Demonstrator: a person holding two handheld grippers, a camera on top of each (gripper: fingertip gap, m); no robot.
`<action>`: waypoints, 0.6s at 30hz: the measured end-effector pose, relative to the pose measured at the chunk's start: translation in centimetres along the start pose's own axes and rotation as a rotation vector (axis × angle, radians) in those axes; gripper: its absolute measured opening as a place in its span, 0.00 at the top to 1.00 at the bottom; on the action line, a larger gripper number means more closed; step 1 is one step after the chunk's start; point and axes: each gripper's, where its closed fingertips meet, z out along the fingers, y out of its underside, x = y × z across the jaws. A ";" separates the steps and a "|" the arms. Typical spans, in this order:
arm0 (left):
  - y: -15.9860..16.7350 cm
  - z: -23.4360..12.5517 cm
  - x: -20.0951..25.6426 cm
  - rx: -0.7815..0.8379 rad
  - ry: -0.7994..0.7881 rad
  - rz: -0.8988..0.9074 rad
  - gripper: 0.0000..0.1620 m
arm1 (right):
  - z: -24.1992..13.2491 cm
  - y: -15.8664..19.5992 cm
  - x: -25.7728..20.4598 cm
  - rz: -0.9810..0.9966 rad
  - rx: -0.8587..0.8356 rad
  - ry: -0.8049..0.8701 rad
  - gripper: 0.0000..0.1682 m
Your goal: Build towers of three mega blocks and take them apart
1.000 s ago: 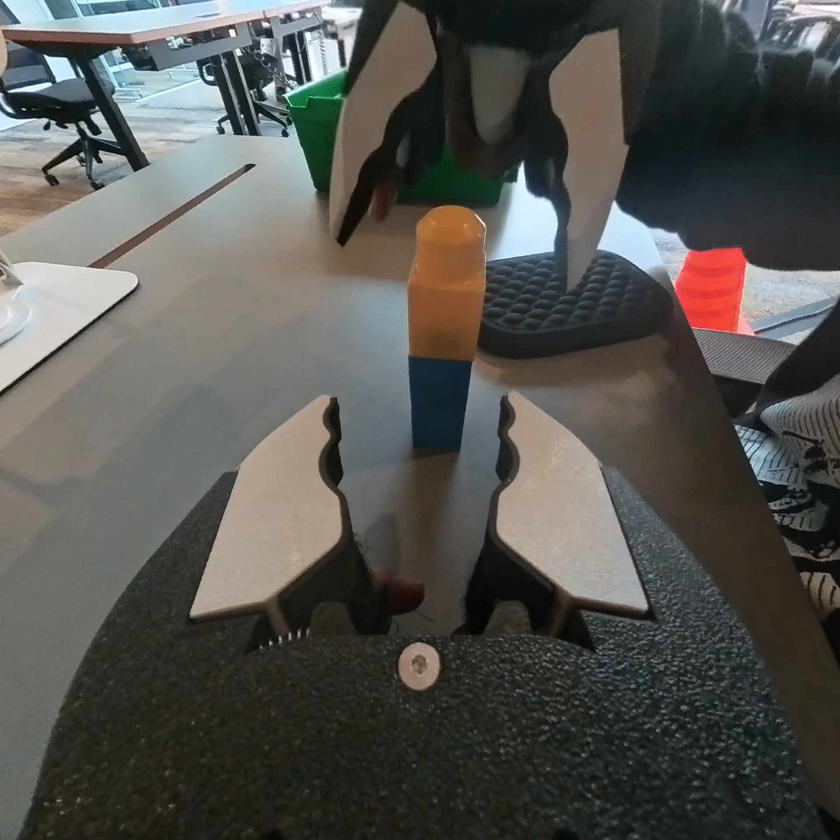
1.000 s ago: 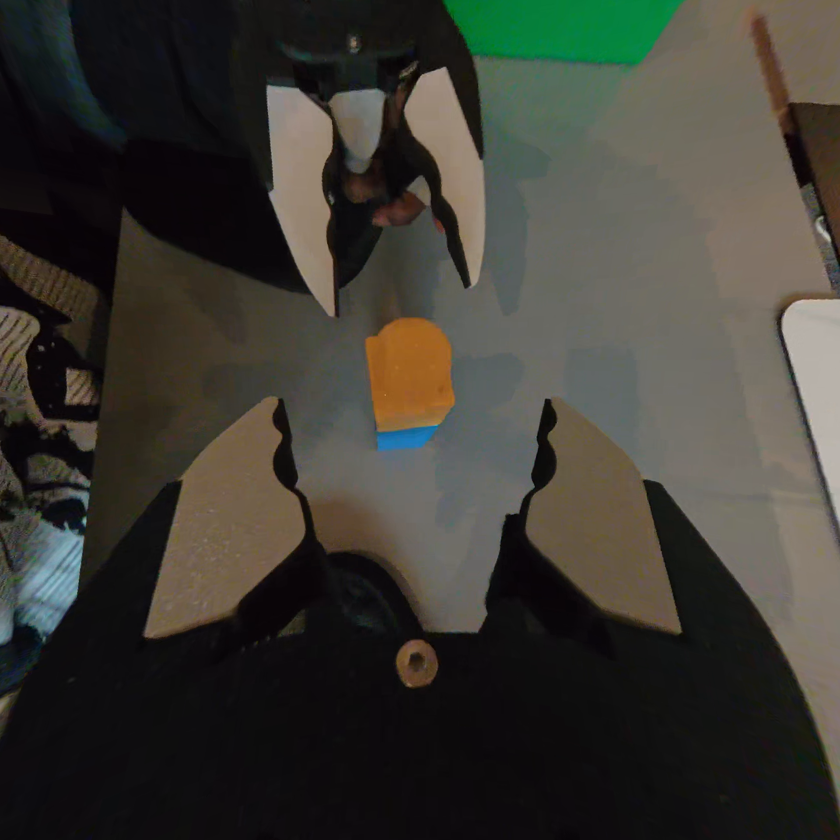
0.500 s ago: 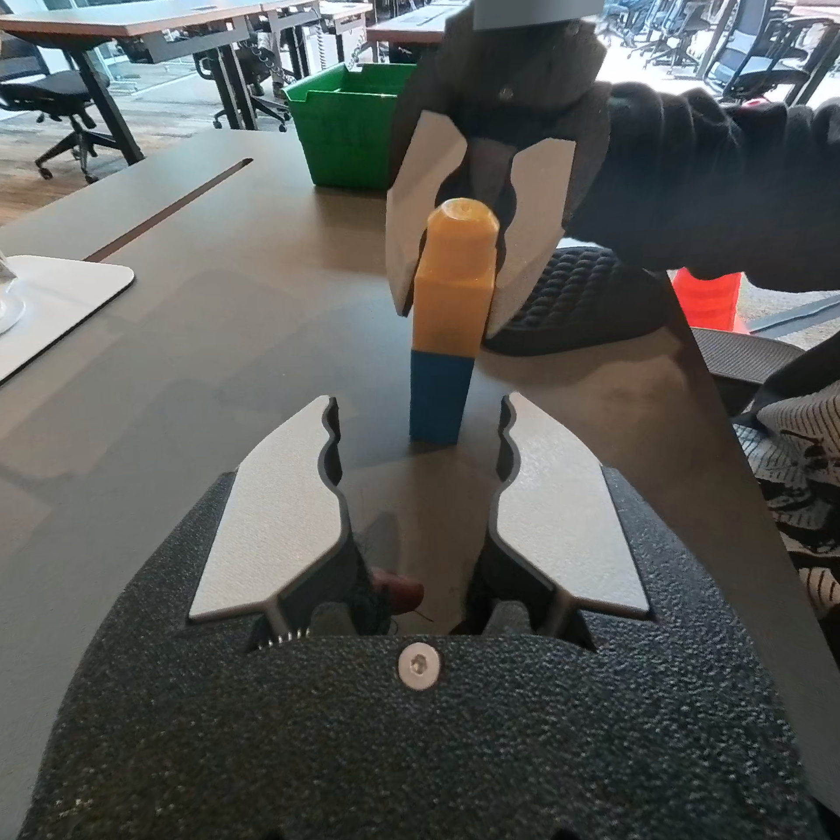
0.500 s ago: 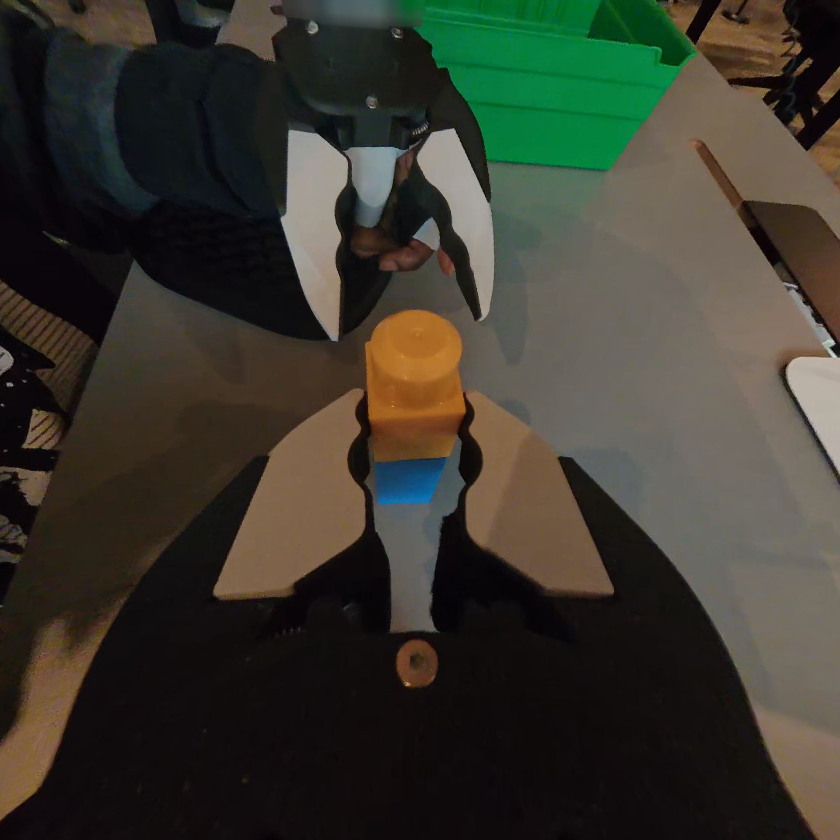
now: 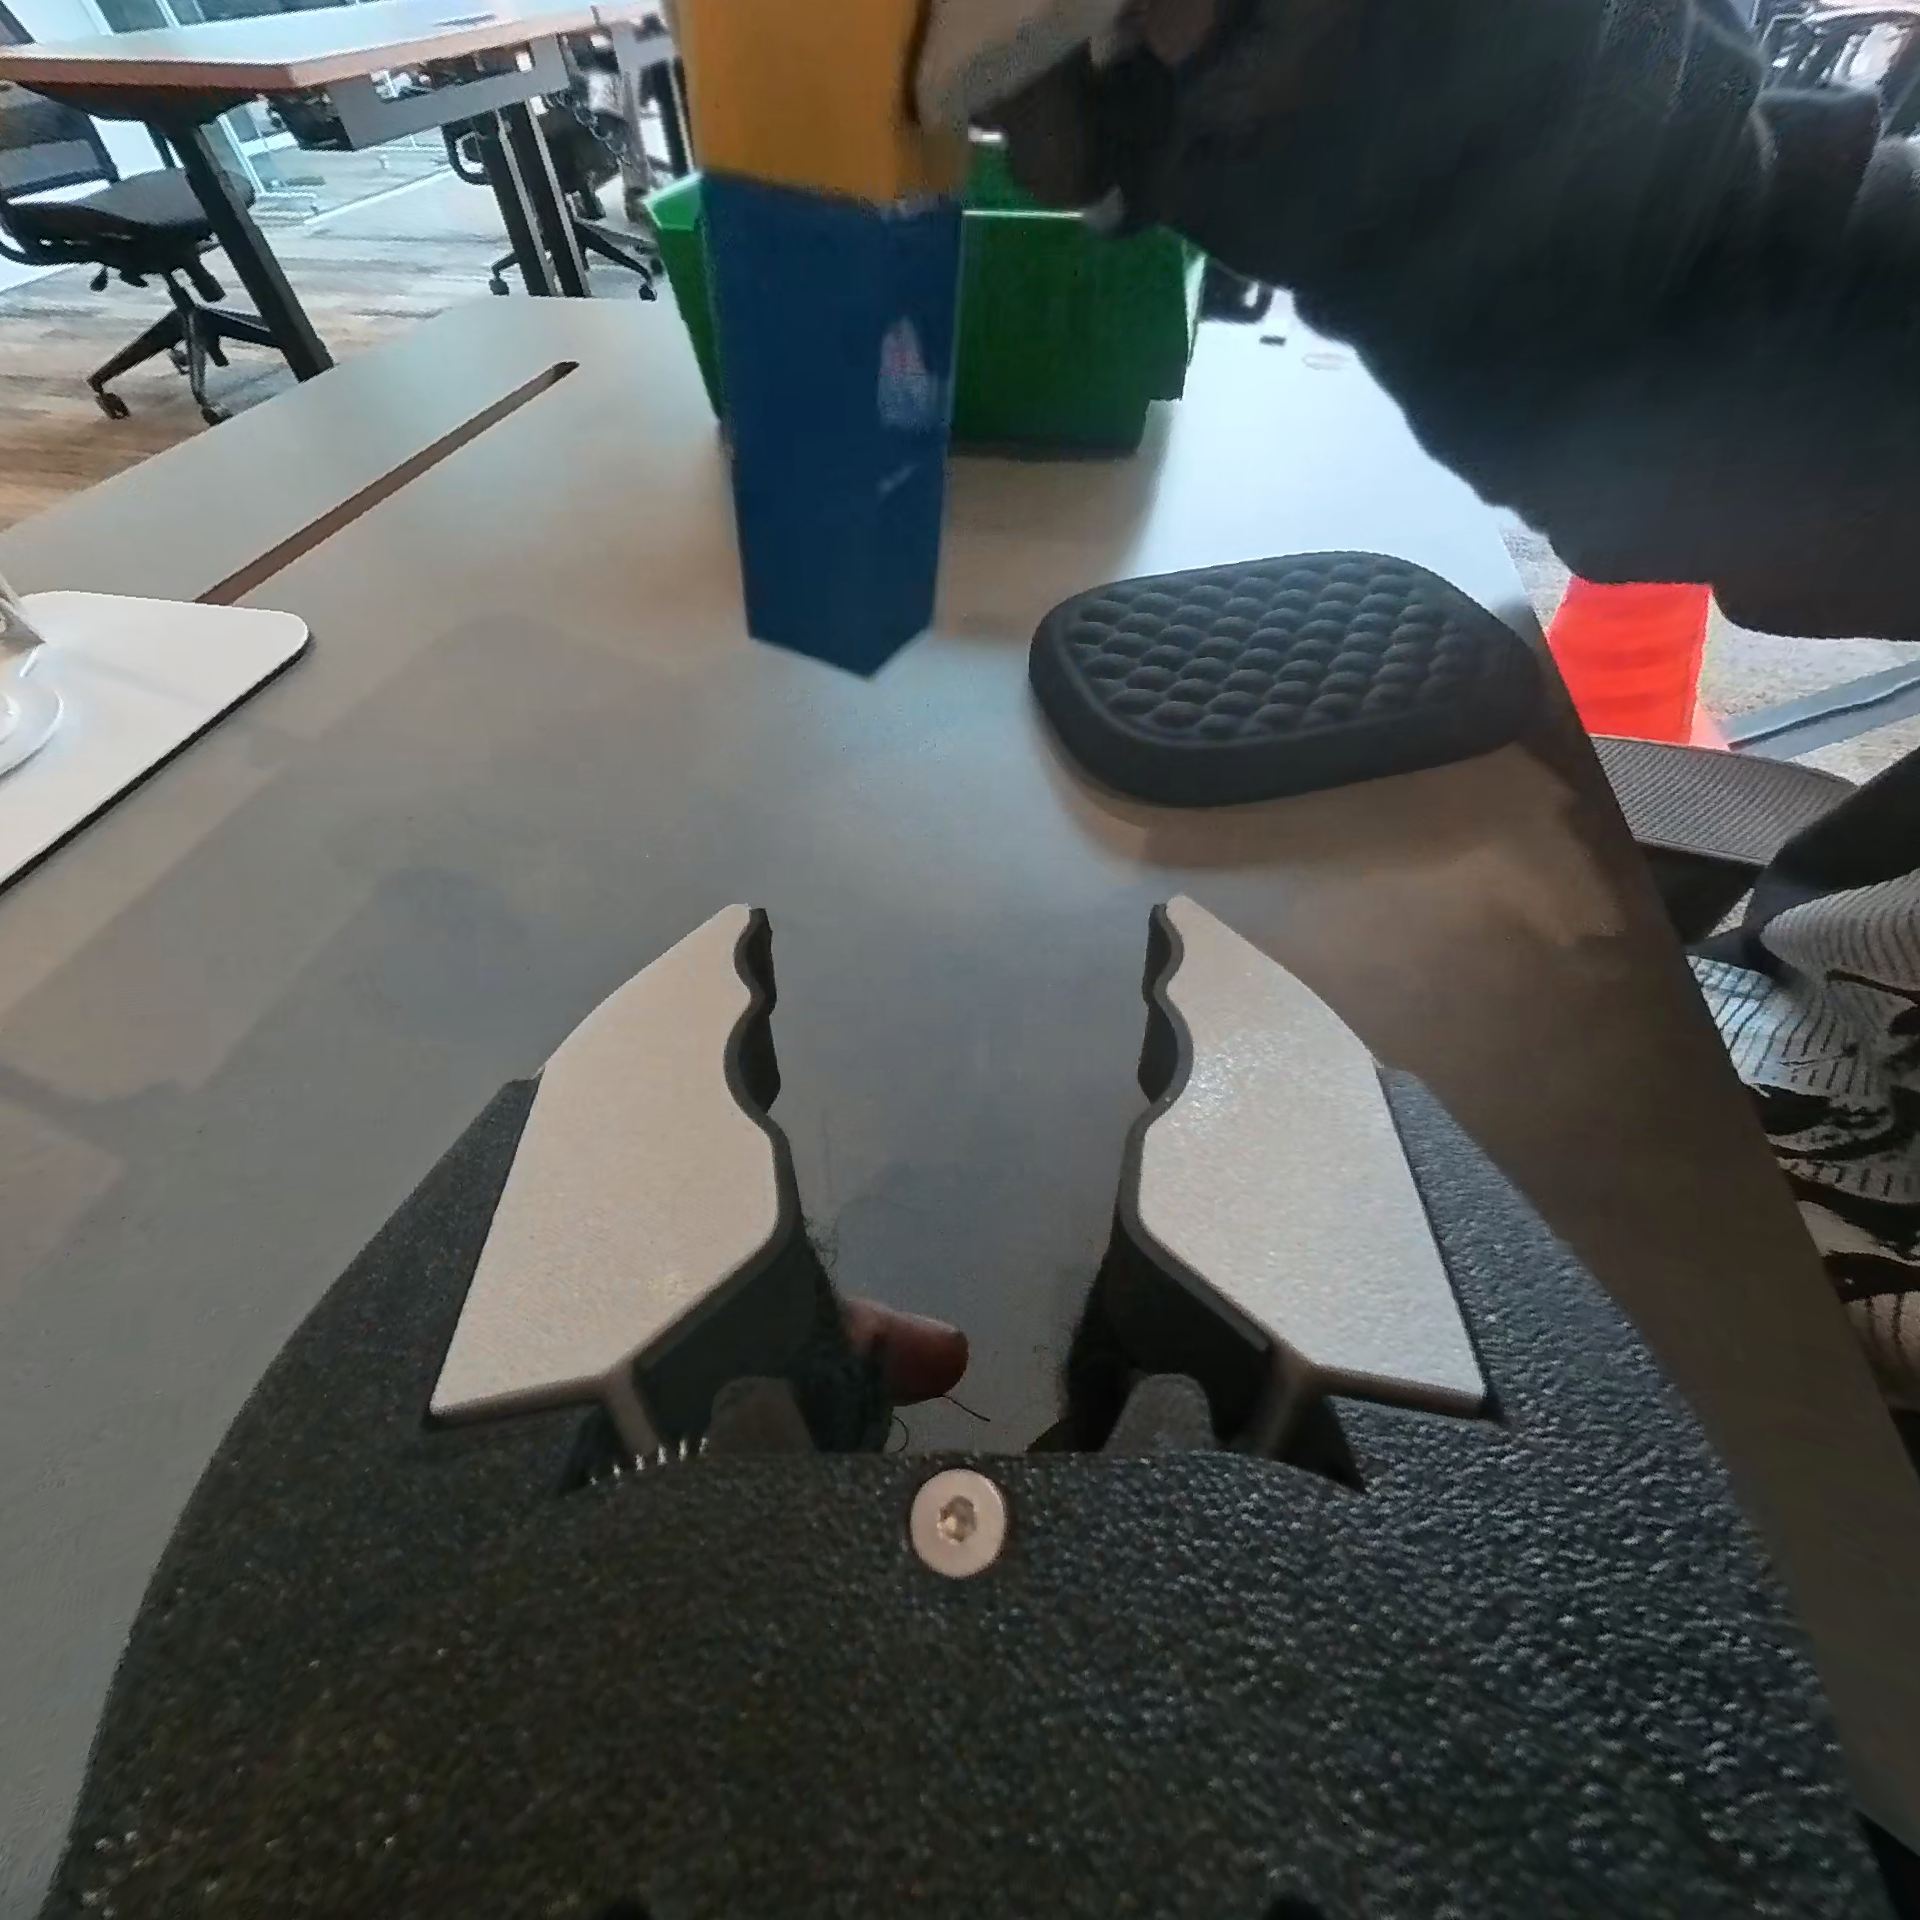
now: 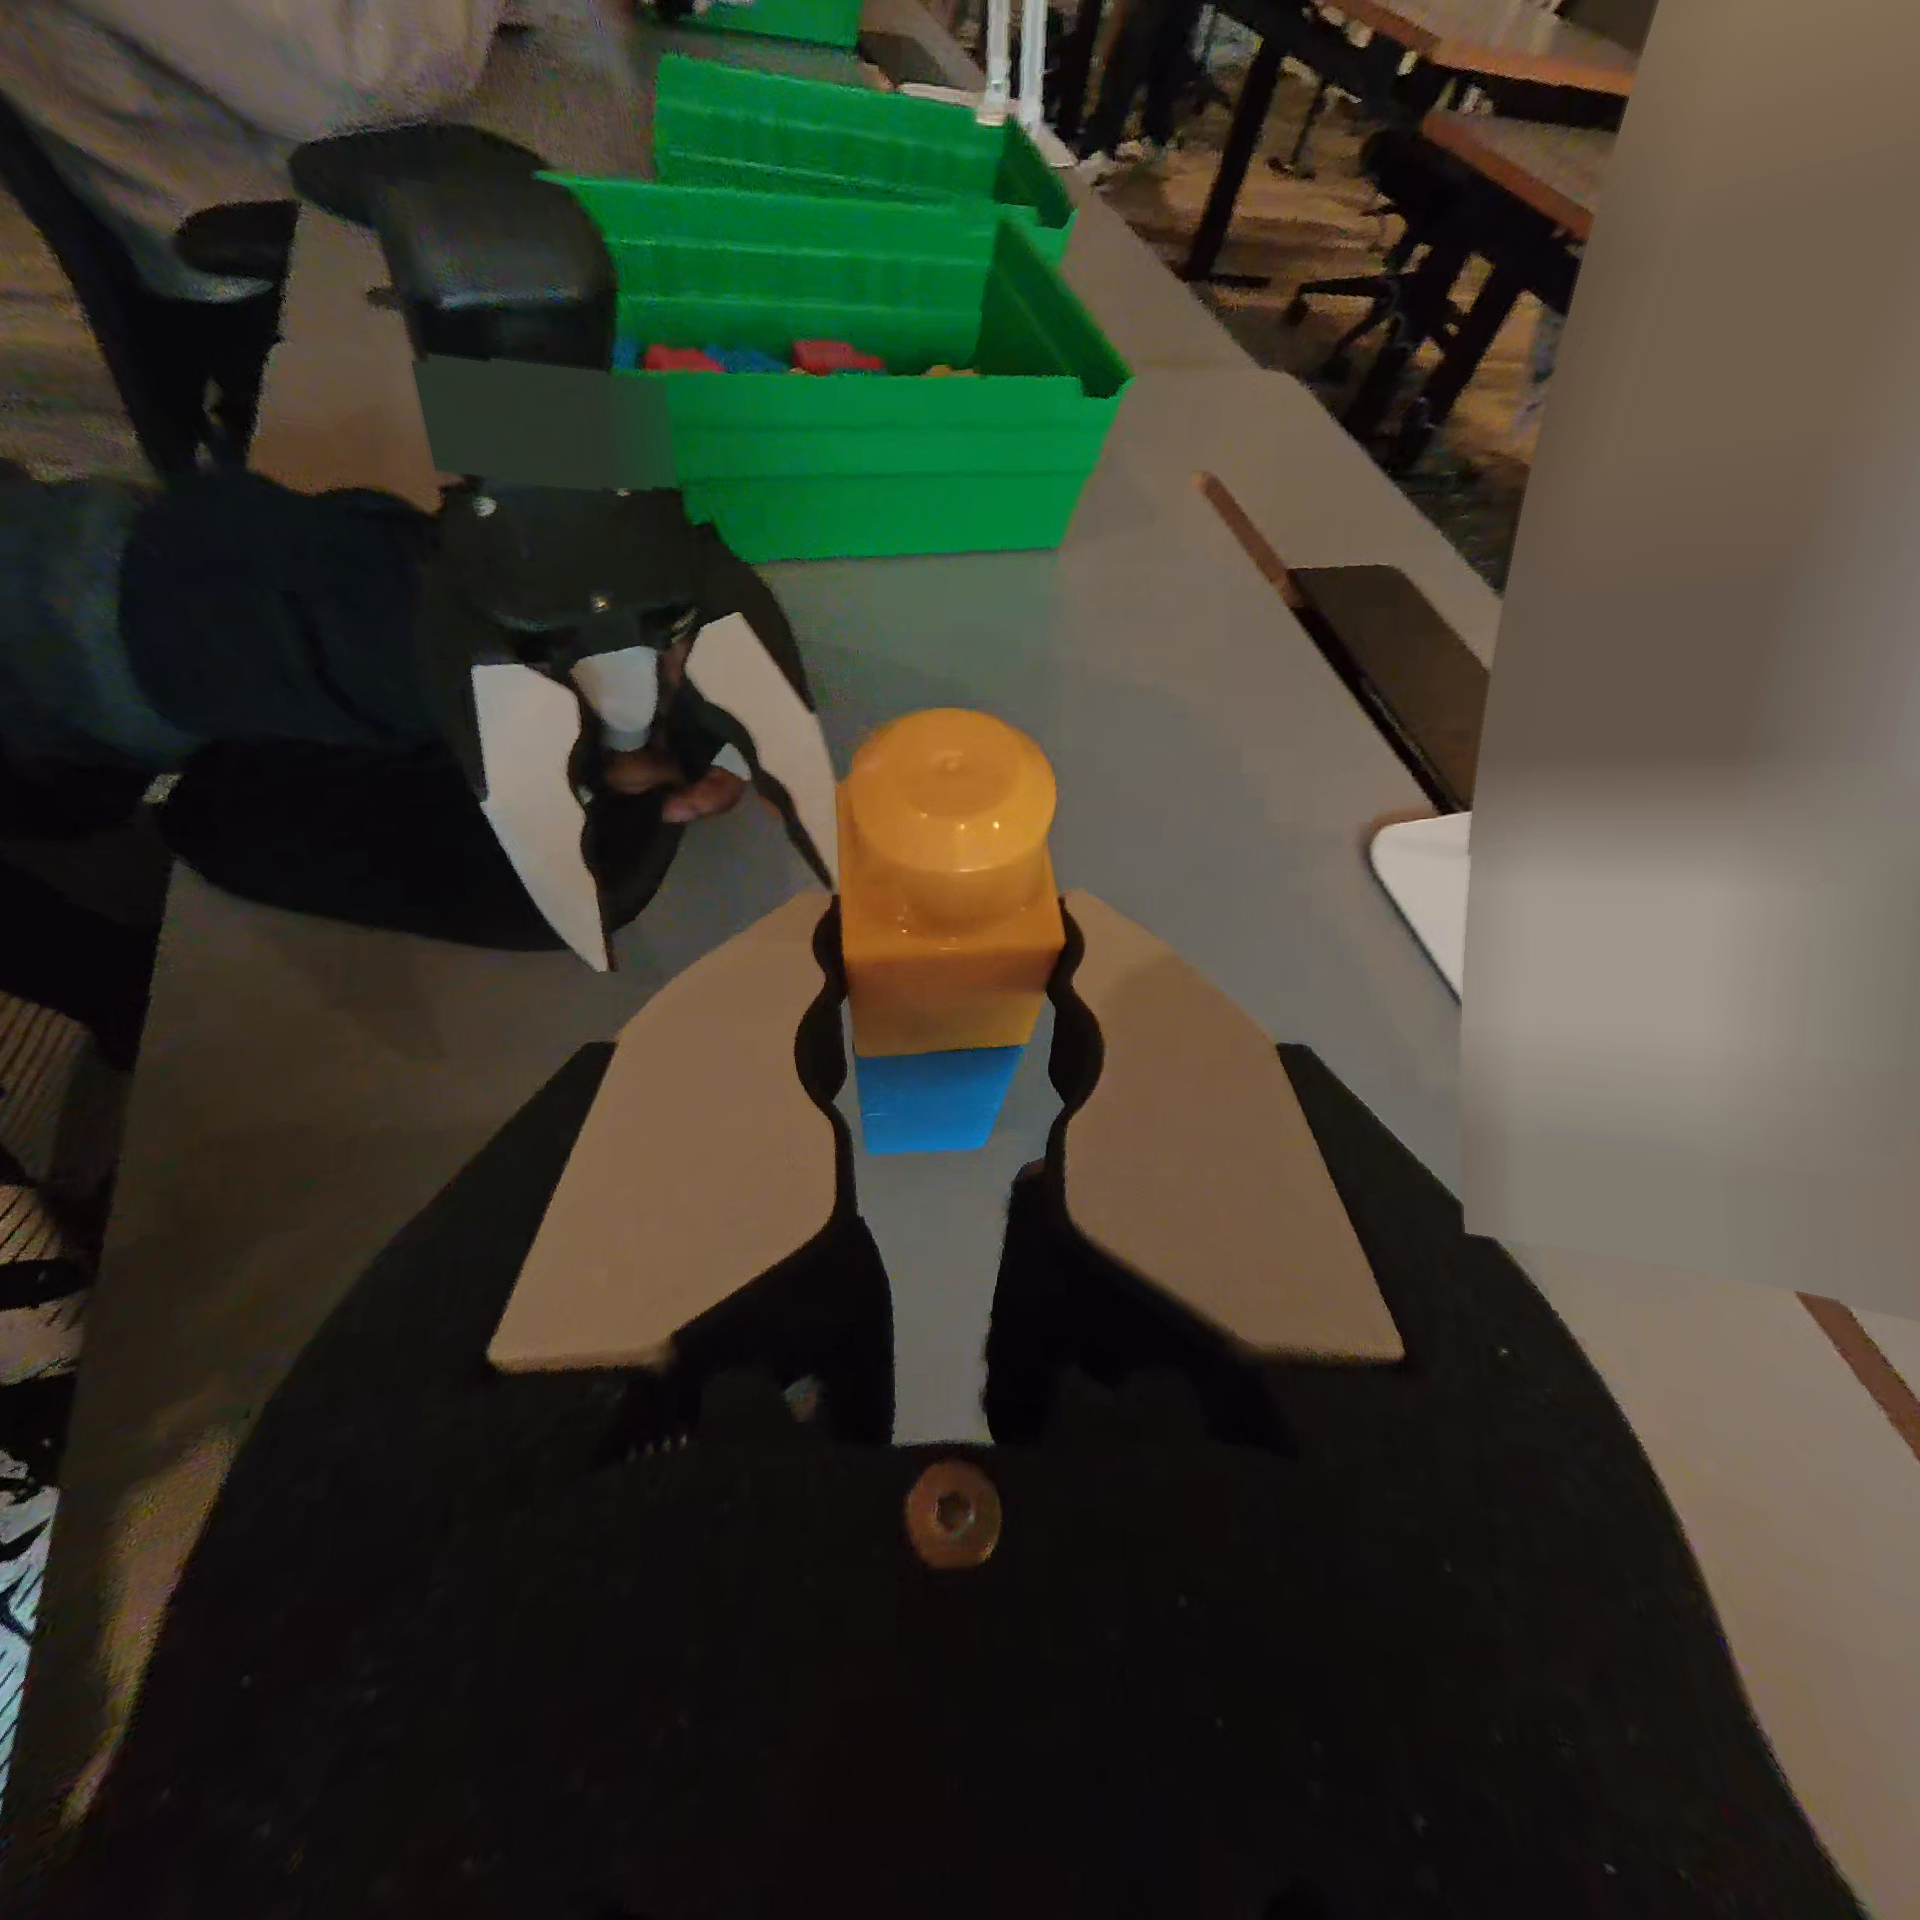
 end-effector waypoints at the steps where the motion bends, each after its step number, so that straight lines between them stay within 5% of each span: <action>1: 0.0 0.0 0.0 -0.001 0.000 0.001 0.58 | -0.5 -0.3 0.6 0.004 0.002 0.024 0.78; 18: 0.3 0.2 0.0 -0.021 -0.004 0.008 0.58 | -12.6 -1.6 11.4 0.085 -0.062 0.465 0.78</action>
